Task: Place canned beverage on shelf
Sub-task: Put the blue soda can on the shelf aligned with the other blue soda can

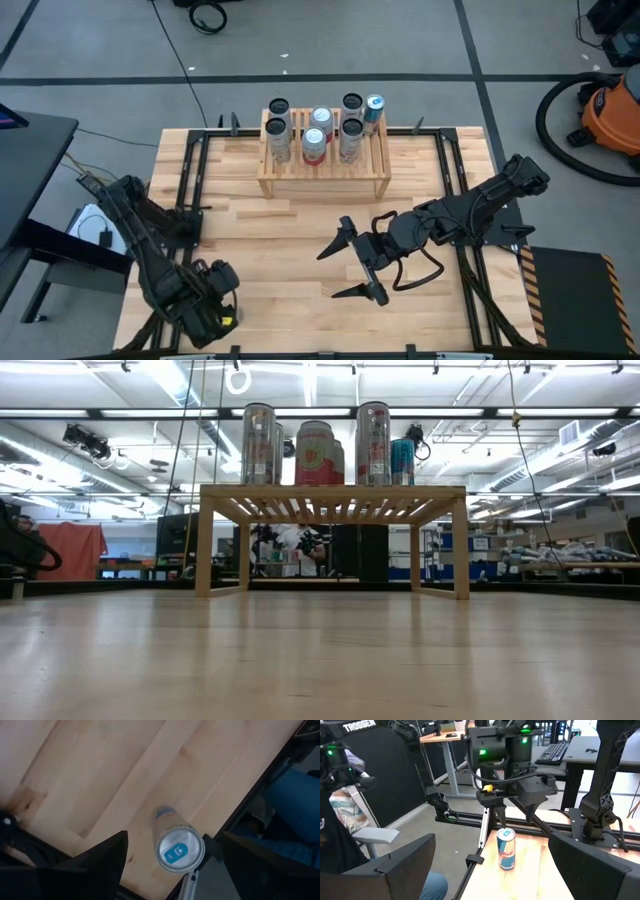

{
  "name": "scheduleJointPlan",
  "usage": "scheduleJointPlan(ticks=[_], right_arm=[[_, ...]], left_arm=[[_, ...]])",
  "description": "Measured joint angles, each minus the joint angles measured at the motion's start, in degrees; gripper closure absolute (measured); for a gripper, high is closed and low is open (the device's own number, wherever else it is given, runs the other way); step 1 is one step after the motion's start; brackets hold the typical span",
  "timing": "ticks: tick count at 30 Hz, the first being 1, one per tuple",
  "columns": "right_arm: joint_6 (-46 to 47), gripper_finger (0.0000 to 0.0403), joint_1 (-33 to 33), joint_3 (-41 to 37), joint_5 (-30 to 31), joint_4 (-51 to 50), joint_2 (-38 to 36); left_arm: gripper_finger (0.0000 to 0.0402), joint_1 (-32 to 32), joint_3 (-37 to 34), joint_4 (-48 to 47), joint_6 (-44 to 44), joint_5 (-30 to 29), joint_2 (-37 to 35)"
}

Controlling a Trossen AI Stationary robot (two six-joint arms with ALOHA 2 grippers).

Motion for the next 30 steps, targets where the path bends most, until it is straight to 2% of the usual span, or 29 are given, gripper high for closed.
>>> scheduleJointPlan(ticks=[19,25,30], right_arm=[[1.6,0.0005,0.0,0.0,0.0,0.1,0.0],[1.6,0.0005,0.0,0.0,0.0,0.1,0.0],[1.5,0.0005,0.0,0.0,-0.1,0.2,0.0]], left_arm=[[0.0086,-1.7,0.0,3.5,-1.1,4.7,6.5],[0.0086,-1.7,-3.2,5.0,-3.4,6.6,6.5],[0.0086,-1.9,-7.3,11.1,-2.5,7.5,6.5]])
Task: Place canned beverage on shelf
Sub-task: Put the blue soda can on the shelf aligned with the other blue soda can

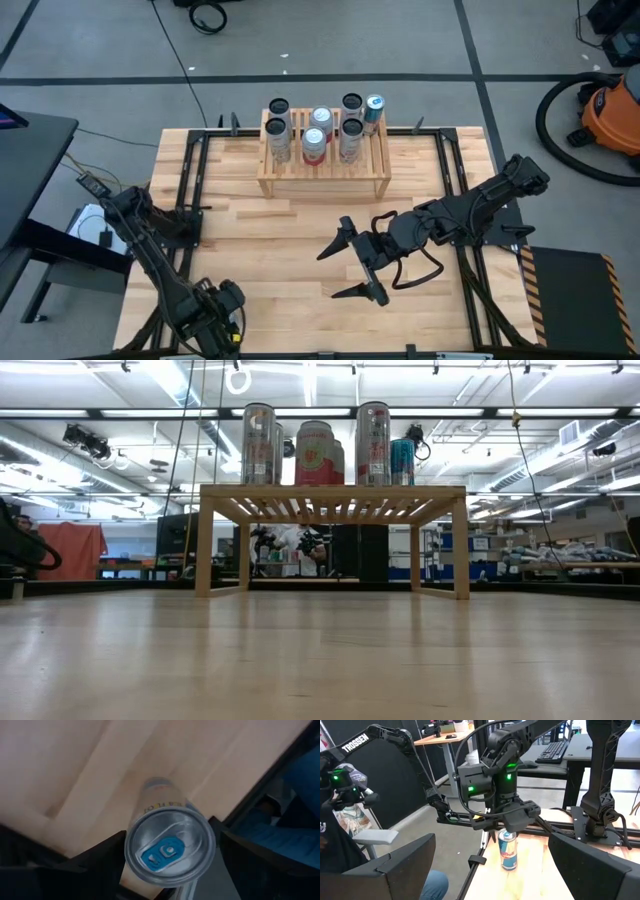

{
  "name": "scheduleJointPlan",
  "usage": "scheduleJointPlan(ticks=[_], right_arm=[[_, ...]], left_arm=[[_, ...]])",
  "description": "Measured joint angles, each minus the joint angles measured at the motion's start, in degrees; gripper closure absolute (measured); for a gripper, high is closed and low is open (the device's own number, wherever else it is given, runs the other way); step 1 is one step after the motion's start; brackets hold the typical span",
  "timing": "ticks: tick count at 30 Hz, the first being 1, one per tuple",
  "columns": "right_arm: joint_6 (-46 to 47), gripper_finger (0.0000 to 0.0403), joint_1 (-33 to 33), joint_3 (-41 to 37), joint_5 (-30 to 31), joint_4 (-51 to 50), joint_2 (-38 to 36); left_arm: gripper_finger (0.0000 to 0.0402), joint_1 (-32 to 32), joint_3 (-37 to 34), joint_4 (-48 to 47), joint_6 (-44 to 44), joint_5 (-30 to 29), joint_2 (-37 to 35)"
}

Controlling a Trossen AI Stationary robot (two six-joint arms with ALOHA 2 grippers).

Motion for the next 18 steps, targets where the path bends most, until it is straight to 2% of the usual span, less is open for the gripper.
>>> scheduleJointPlan(ticks=[3,10,18], right_arm=[[0.0,0.0005,0.0,0.0,0.0,0.0,0.0],[0.0,0.0005,0.0,0.0,-0.1,0.0,0.0],[0.5,0.0005,0.0,0.0,-0.1,0.0,0.0]], left_arm=[[0.0086,0.0,-0.7,2.8,0.7,0.3,0.0],[0.0087,0.5,-0.7,2.0,1.3,-0.1,0.0],[0.0114,1.0,-0.7,2.6,2.6,-0.1,0.7]])
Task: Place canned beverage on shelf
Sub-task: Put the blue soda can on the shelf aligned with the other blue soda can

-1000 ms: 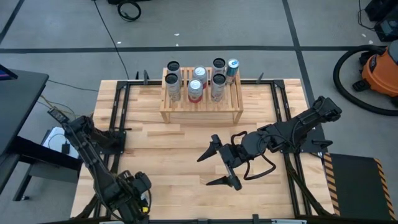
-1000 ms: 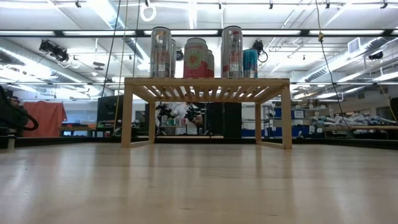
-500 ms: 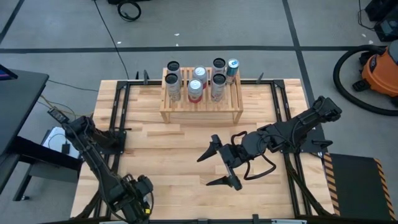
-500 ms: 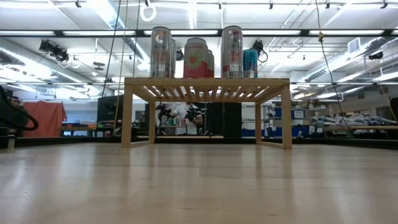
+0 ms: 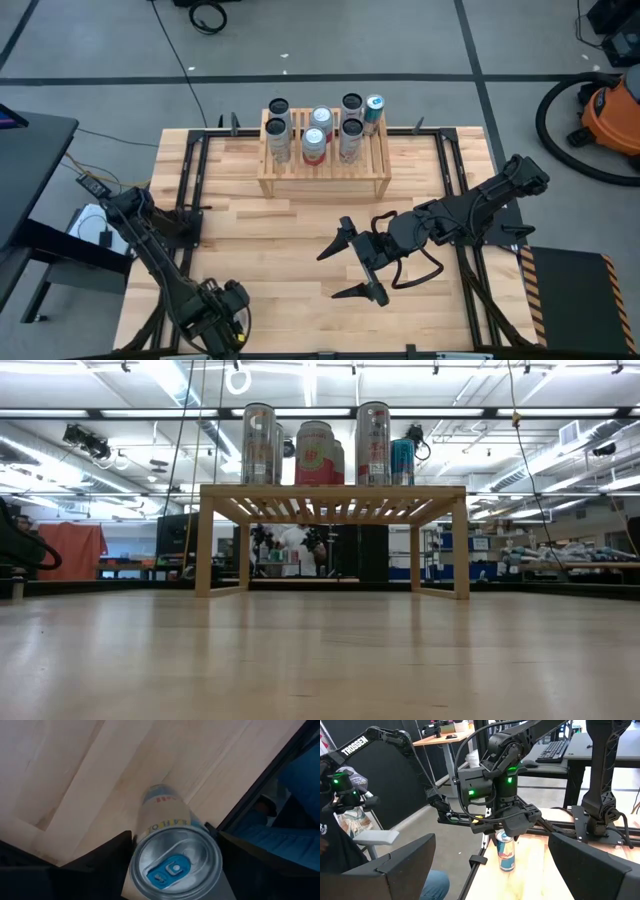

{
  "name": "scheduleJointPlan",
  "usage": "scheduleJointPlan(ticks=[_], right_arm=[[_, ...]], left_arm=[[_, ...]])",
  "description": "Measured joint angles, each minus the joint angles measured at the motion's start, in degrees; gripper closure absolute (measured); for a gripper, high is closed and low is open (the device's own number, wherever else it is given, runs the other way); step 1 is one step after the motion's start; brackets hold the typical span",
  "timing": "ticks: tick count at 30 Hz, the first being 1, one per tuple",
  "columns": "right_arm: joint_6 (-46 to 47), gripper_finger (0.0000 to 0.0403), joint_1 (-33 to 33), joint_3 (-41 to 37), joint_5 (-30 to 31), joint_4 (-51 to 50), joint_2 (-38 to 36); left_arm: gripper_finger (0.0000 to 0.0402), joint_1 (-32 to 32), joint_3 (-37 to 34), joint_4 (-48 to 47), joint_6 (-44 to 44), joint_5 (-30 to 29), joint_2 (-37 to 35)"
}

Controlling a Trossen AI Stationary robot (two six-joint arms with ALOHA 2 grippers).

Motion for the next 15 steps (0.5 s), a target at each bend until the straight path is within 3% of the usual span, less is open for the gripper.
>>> scheduleJointPlan(ticks=[15], right_arm=[[1.3,0.0005,0.0,0.0,0.0,0.0,0.0]], left_arm=[[0.0116,0.4,0.0,1.1,0.1,1.6,0.2]])
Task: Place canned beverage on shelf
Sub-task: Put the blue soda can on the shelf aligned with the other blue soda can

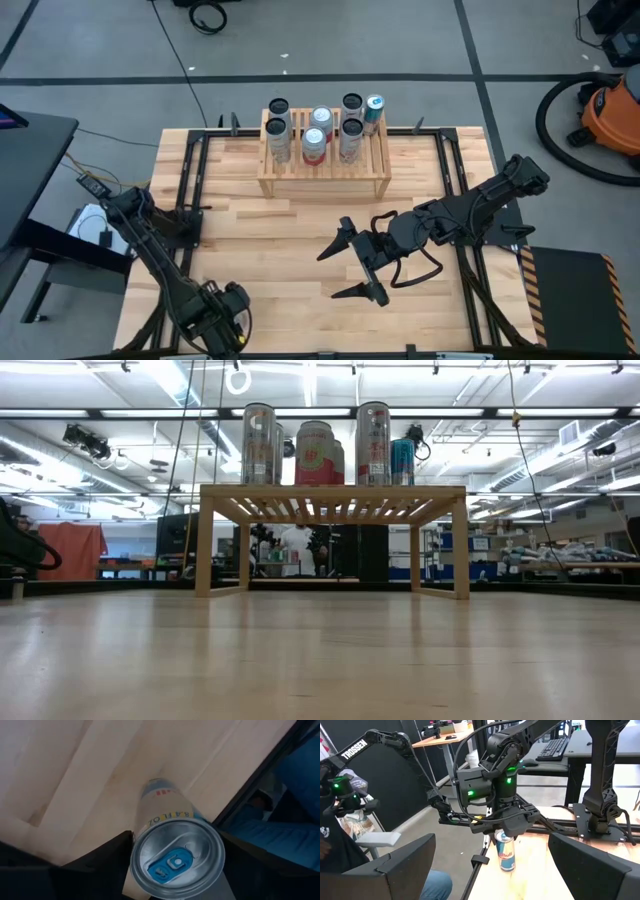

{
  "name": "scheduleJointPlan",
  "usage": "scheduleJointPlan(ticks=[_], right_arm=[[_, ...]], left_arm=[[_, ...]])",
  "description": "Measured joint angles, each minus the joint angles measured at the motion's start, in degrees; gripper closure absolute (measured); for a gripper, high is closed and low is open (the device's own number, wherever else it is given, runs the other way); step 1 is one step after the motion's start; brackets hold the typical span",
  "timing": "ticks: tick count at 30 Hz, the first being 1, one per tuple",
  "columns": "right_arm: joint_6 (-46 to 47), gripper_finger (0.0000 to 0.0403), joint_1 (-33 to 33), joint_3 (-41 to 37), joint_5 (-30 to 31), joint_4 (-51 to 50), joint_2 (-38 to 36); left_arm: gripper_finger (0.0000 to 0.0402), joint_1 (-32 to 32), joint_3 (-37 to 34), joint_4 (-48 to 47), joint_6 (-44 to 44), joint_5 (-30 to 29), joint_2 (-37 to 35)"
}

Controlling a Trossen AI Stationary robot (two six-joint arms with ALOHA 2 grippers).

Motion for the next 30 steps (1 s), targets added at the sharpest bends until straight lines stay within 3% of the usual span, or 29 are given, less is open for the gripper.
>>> scheduleJointPlan(ticks=[13,30], right_arm=[[-0.3,0.0005,0.0,0.0,0.0,-0.1,0.0],[-0.4,0.0005,0.0,0.0,-0.4,-0.2,0.0]], left_arm=[[0.0116,0.5,0.0,1.7,4.1,5.2,3.9],[0.0116,1.0,0.0,1.5,7.2,3.1,4.0]])
